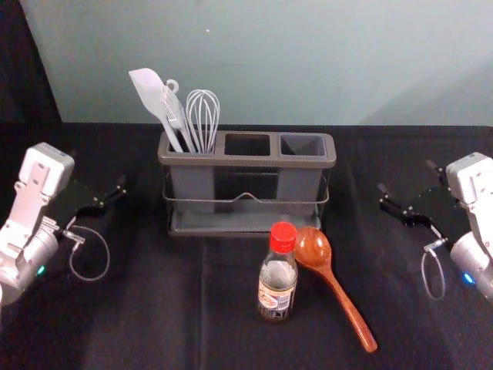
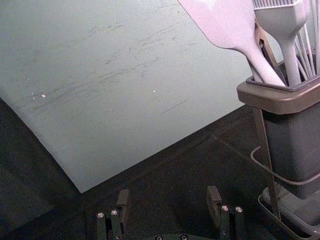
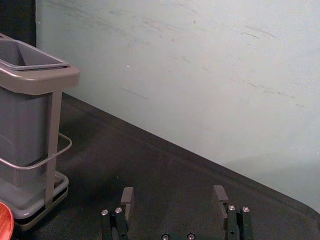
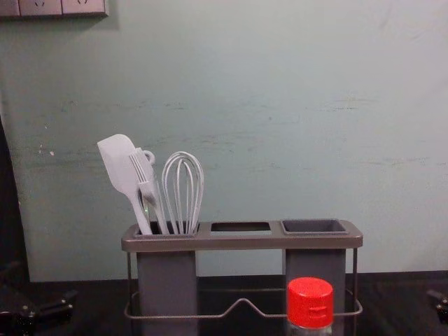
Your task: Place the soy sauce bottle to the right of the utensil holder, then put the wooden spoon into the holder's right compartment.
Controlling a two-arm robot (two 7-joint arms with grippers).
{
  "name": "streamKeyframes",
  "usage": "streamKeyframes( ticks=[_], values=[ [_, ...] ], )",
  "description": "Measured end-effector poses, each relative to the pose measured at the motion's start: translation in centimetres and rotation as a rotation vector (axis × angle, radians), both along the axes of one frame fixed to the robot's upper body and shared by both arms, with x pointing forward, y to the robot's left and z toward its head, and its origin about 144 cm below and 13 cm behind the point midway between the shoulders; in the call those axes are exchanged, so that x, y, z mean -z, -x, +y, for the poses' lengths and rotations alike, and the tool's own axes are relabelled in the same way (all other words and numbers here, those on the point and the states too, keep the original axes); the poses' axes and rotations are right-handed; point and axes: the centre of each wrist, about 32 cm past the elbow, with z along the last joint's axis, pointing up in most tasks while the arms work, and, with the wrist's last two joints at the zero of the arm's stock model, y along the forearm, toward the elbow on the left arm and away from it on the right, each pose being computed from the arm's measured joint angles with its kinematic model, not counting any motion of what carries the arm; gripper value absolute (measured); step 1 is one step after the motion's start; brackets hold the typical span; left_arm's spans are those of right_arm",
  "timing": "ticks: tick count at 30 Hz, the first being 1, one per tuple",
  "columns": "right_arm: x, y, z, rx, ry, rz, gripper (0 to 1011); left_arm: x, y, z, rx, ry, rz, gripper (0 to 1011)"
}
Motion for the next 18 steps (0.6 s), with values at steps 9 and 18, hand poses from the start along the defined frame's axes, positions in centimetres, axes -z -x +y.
streamKeyframes(
  ticks=[9,18],
  values=[
    [0.00,0.00,0.00,0.000,0.000,0.000,1003,0.00,0.00,0.00,0.000,0.000,0.000,1000],
    [0.00,0.00,0.00,0.000,0.000,0.000,1003,0.00,0.00,0.00,0.000,0.000,0.000,1000]
  ],
)
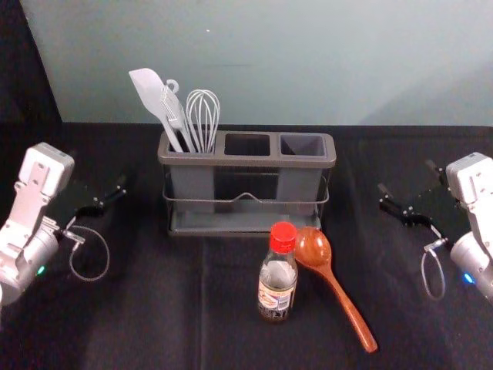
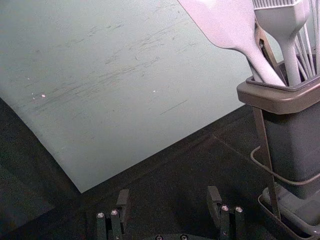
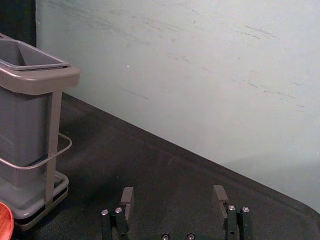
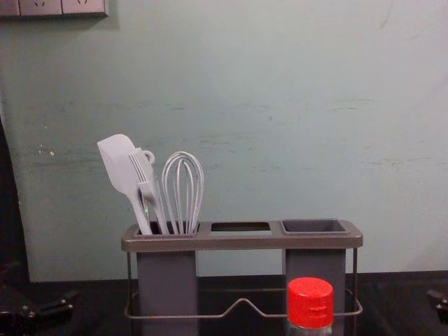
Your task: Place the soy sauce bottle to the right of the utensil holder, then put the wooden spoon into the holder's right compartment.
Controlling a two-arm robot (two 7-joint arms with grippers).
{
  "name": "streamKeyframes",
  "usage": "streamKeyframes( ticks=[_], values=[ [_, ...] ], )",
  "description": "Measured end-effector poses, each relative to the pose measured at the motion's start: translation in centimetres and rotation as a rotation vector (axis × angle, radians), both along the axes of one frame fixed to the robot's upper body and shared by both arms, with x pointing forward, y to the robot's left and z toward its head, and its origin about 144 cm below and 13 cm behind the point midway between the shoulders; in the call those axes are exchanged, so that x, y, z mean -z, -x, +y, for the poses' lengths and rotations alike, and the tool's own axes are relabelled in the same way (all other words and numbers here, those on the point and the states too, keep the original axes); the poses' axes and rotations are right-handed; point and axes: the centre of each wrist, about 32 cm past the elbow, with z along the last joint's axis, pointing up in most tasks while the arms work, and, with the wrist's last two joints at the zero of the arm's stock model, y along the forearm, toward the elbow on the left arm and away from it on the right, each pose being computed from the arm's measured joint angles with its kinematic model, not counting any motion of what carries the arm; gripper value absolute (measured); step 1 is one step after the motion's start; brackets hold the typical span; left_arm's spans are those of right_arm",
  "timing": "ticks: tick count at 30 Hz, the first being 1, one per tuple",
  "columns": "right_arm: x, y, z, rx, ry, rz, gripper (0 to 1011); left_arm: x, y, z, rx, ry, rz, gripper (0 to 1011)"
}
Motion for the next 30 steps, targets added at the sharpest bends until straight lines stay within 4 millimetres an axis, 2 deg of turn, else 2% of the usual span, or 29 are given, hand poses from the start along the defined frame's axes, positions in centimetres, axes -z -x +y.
streamKeyframes(
  ticks=[24,30],
  values=[
    [0.0,0.0,0.0,0.000,0.000,0.000,1003,0.0,0.0,0.0,0.000,0.000,0.000,1000],
    [-0.4,1.6,0.0,0.010,0.011,-0.017,1003,0.0,0.0,0.0,0.000,0.000,0.000,1000]
  ],
)
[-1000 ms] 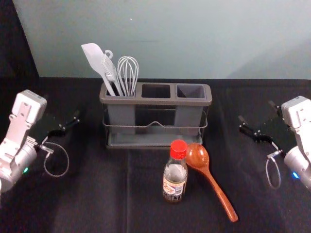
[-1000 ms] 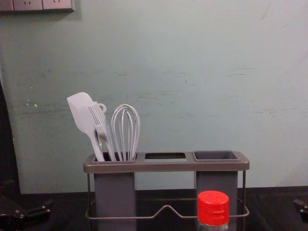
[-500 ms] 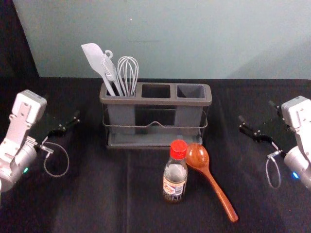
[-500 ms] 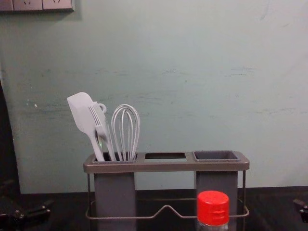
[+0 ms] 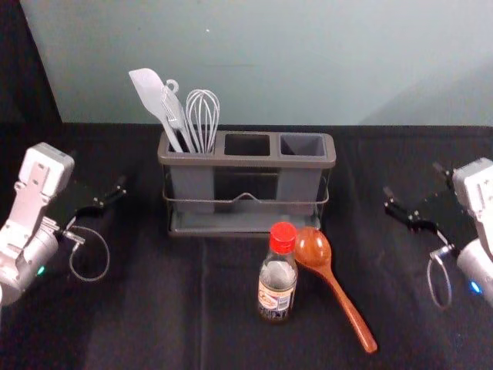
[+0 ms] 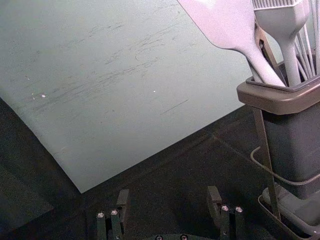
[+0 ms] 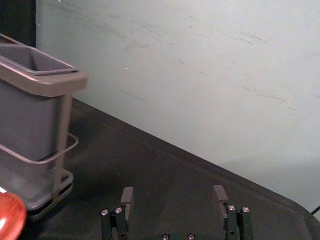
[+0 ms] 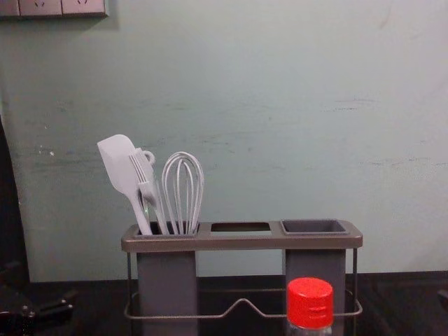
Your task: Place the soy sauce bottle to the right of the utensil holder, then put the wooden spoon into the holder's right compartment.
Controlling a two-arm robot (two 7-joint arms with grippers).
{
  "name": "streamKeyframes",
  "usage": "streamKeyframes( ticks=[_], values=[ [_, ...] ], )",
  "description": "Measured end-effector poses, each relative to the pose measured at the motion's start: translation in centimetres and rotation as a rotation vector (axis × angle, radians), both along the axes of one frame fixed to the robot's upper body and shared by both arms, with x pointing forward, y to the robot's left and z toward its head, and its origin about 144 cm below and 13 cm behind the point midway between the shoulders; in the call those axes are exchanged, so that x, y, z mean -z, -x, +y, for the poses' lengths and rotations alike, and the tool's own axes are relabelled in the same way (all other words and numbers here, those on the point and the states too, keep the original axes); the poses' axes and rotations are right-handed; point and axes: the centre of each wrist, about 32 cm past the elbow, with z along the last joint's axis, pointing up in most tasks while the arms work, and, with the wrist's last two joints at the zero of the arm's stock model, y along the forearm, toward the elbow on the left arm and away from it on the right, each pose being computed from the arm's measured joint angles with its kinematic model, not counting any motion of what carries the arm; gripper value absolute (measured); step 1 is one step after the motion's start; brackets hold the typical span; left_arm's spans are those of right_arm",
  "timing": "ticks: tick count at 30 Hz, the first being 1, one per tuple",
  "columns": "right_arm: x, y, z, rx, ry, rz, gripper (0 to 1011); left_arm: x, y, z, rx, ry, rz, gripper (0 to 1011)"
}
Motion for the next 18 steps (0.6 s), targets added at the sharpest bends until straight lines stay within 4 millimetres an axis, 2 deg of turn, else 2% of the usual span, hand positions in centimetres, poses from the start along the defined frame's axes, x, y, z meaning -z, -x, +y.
streamKeyframes(
  ticks=[10,18],
  values=[
    [-1.1,4.6,-0.2,-0.037,-0.072,-0.012,1002,0.0,0.0,0.0,0.000,0.000,0.000,1000],
    [-2.9,6.7,0.5,-0.134,-0.180,-0.005,1003,0.0,0.0,0.0,0.000,0.000,0.000,1000]
  ],
)
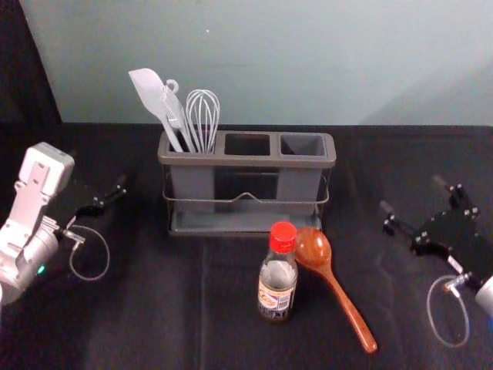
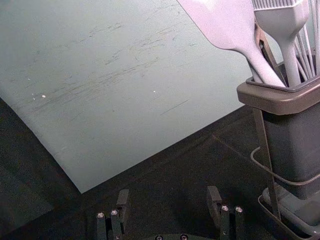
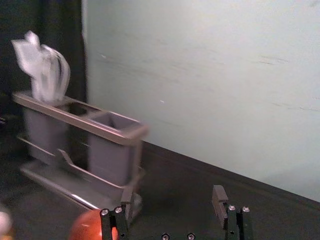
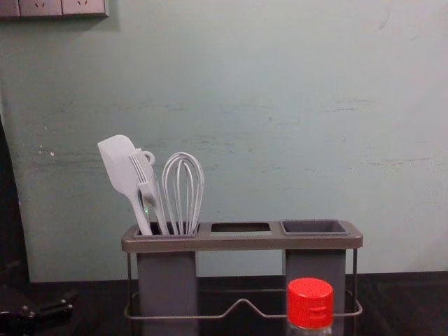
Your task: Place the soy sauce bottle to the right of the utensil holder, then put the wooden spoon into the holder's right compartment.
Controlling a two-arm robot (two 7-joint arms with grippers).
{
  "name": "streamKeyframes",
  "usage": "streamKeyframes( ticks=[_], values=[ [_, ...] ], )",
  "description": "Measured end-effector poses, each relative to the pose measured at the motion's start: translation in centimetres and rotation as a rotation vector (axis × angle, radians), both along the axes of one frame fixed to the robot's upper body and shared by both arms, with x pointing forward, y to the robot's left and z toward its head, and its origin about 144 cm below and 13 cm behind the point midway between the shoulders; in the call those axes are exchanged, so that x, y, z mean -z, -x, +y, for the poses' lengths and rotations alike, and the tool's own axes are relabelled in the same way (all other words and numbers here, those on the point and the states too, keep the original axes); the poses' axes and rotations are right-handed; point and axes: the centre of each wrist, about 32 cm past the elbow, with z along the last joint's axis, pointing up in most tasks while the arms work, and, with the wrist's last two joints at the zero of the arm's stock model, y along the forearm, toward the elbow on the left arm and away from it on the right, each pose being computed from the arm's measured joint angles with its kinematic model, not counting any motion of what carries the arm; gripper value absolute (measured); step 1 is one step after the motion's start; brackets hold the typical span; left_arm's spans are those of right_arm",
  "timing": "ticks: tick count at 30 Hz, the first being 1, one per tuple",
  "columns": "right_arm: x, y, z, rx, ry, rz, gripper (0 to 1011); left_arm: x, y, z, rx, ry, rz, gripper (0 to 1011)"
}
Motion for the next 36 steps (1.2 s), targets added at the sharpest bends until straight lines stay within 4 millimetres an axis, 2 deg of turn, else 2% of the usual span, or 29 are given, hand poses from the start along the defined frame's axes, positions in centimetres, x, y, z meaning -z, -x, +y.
streamKeyframes(
  ticks=[15,26,36],
  values=[
    [-1.0,1.6,2.5,-0.125,-0.096,0.056,1002,0.0,0.0,0.0,0.000,0.000,0.000,1000],
    [-1.0,5.2,6.7,-0.081,-0.093,0.046,1002,0.0,0.0,0.0,0.000,0.000,0.000,1000],
    [-0.1,6.7,9.0,-0.130,-0.118,0.073,1003,0.0,0.0,0.0,0.000,0.000,0.000,1000]
  ],
)
